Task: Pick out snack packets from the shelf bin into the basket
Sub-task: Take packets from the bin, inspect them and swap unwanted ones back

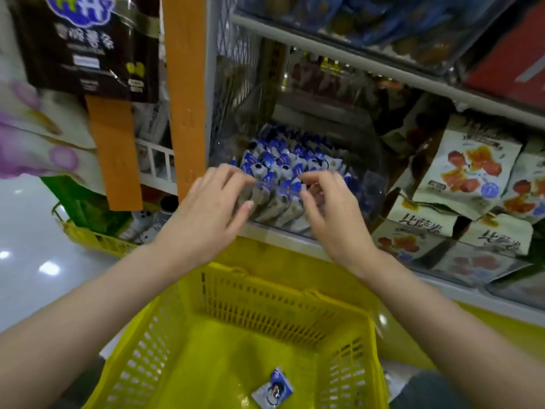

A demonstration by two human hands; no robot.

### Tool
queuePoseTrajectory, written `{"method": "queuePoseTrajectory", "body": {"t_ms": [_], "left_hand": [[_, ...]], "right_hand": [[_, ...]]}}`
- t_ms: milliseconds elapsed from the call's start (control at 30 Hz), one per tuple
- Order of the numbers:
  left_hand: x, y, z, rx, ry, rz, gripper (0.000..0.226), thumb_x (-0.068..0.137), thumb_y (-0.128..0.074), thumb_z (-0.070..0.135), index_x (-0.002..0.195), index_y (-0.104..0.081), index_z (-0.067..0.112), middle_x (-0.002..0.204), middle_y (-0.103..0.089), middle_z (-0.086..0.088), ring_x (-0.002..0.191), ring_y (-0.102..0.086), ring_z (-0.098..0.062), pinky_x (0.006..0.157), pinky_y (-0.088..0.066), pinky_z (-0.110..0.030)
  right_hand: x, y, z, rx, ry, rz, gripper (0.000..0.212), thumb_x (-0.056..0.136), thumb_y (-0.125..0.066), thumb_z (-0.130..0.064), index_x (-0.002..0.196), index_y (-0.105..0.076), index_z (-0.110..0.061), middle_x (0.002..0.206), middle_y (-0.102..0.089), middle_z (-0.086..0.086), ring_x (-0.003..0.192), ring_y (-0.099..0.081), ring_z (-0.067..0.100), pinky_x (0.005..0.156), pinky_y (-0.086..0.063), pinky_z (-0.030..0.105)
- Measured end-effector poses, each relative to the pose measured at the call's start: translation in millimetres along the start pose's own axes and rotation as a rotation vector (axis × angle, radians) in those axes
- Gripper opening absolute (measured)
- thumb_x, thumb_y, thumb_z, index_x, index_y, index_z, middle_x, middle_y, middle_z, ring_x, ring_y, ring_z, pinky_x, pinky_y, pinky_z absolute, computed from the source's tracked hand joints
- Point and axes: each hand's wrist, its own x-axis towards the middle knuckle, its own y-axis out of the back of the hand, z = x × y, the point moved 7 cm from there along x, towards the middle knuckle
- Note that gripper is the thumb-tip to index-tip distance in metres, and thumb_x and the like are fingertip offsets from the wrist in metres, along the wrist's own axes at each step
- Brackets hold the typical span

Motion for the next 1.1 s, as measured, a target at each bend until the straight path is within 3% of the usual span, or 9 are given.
{"method": "queuePoseTrajectory", "body": {"t_ms": [133,333,400,500,700,867,933,1000,1100], "left_hand": [[6.3,-3.0,-19.4,0.059,0.009,-0.072,0.045,0.097,-0.040,0.031,0.139,-0.036,0.017,0.135,-0.039,-0.001,0.127,-0.029,-0.016,0.102,-0.026,-0.031],[11.3,-5.6,-28.3,0.050,-0.043,-0.072,0.040,0.097,-0.039,0.030,0.135,-0.040,0.018,0.128,-0.042,0.001,0.121,-0.029,-0.014,0.096,-0.026,-0.026],[12.6,-5.0,-29.0,0.035,-0.044,-0.065,0.039,0.096,-0.039,0.030,0.133,-0.042,0.017,0.125,-0.043,0.001,0.120,-0.030,-0.014,0.095,-0.028,-0.027],[12.7,-5.6,-28.1,0.031,-0.045,-0.058,0.038,0.096,-0.038,0.031,0.132,-0.042,0.017,0.124,-0.043,0.000,0.120,-0.032,-0.016,0.096,-0.030,-0.029],[11.9,-5.4,-28.1,0.038,-0.047,-0.037,0.040,0.096,-0.037,0.034,0.133,-0.041,0.018,0.126,-0.042,0.001,0.121,-0.030,-0.015,0.095,-0.031,-0.027],[7.1,-5.3,-28.1,0.027,-0.058,-0.086,0.044,0.097,-0.036,0.038,0.137,-0.036,0.021,0.136,-0.037,0.004,0.129,-0.025,-0.010,0.100,-0.030,-0.025],[4.5,-4.6,-27.0,-0.072,-0.023,-0.112,0.042,0.096,-0.036,0.039,0.136,-0.037,0.023,0.138,-0.034,0.007,0.130,-0.023,-0.005,0.100,-0.029,-0.023],[1.3,-1.6,-29.3,-0.259,0.073,-0.081,0.039,0.096,-0.038,0.038,0.133,-0.039,0.025,0.132,-0.038,0.012,0.124,-0.029,0.001,0.097,-0.029,-0.018],[-9.7,1.9,-32.3,-0.577,0.285,0.043,0.037,0.093,-0.044,0.040,0.126,-0.042,0.024,0.123,-0.045,0.012,0.113,-0.042,0.002,0.096,-0.035,-0.019]], "right_hand": [[61.4,-33.0,11.8,-0.040,-0.130,-0.196,0.023,0.095,-0.046,-0.014,0.116,-0.057,-0.014,0.114,-0.056,0.002,0.092,-0.050,0.009,0.081,-0.040,0.021],[99.3,-69.2,22.9,-0.146,-0.125,-0.468,0.022,0.088,-0.059,-0.006,0.106,-0.065,-0.018,0.092,-0.056,-0.009,0.086,-0.051,0.006,0.073,-0.037,0.019],[106.3,-75.4,25.0,-0.215,-0.106,-0.539,0.021,0.085,-0.064,-0.006,0.103,-0.066,-0.017,0.090,-0.057,-0.004,0.079,-0.051,0.008,0.068,-0.038,0.019],[112.6,-78.6,24.3,-0.224,-0.087,-0.587,0.024,0.080,-0.069,-0.005,0.103,-0.067,-0.015,0.092,-0.060,0.002,0.070,-0.050,0.002,0.054,-0.036,0.003],[110.7,-69.0,28.0,-0.076,-0.146,-0.419,0.018,0.075,-0.074,-0.006,0.092,-0.071,-0.011,0.083,-0.064,-0.002,0.067,-0.054,-0.002,0.058,-0.041,-0.002],[110.2,-42.8,7.4,-0.097,-0.111,-0.184,0.019,0.084,-0.064,-0.006,0.081,-0.071,-0.023,0.085,-0.065,-0.006,0.075,-0.058,0.002,0.073,-0.046,0.019],[107.2,-16.0,-7.7,-0.060,-0.086,-0.002,0.022,0.086,-0.060,-0.006,0.081,-0.069,-0.026,0.087,-0.061,-0.011,0.083,-0.059,0.006,0.078,-0.047,0.020],[99.6,9.1,-29.3,0.049,0.000,0.143,0.024,0.085,-0.058,-0.004,0.081,-0.067,-0.025,0.085,-0.057,-0.015,0.083,-0.057,0.002,0.078,-0.045,0.011],[77.8,35.2,-56.1,0.228,0.115,0.182,0.026,0.082,-0.061,0.001,0.079,-0.065,-0.024,0.083,-0.057,-0.017,0.078,-0.058,-0.004,0.076,-0.046,0.010]]}}
